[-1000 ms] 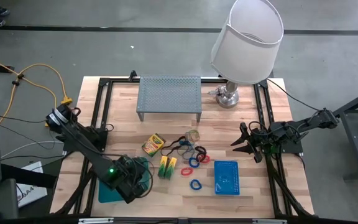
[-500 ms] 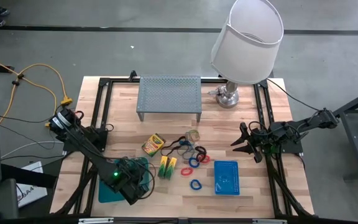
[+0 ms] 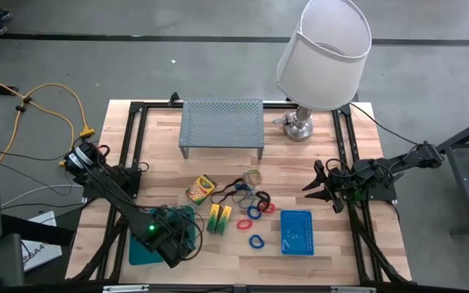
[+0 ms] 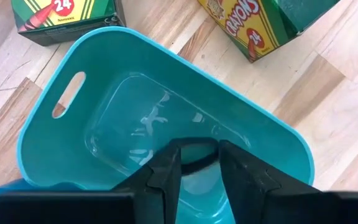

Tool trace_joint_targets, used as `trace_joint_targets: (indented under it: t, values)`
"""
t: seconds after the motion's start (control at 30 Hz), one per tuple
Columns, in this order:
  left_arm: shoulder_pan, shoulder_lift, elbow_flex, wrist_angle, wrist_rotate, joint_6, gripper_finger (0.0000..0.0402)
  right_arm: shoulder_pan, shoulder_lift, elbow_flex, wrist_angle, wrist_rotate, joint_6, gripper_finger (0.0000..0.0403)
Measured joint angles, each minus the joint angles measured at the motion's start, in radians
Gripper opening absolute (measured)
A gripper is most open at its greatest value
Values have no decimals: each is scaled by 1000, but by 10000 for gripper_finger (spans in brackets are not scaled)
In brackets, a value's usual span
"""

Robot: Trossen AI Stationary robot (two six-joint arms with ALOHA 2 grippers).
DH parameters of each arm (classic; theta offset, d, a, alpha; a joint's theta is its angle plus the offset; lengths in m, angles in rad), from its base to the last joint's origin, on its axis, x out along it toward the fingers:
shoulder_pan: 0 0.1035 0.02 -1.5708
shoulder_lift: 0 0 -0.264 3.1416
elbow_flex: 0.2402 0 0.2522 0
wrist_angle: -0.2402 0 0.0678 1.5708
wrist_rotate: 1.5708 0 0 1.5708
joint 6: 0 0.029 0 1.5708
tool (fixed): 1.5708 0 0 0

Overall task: Pick & Place Office Desk Supplies
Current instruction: Put the bottom blue rubber band into the green bin

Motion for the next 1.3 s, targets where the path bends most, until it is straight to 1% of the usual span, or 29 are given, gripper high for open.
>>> trace_joint_targets:
  t: [0.1,0.2,0.37,0.47,0.57,0.77,0.87,0.97,1.07,1.3]
  values:
    - [12,-1,0,1,-16,32,106,0,0,0,0,0,0,94]
    - [53,-25,0,11,-27,105,106,0,0,0,0,0,0,94]
    - [176,-88,1,45,-26,319,106,0,0,0,0,0,0,94]
    - [273,-119,2,69,9,468,106,0,0,0,0,0,0,94]
    - [370,-144,2,109,69,596,106,0,0,0,0,0,0,94]
    - [512,-166,2,207,154,789,106,0,0,0,0,0,0,94]
    - [562,-166,2,243,187,824,106,0,0,0,0,0,0,94]
    - [596,-165,2,270,189,828,106,0,0,0,0,0,0,94]
    - [627,-136,2,327,193,828,106,0,0,0,0,0,0,94]
    - [728,-17,2,470,341,829,106,0,0,0,0,0,0,94]
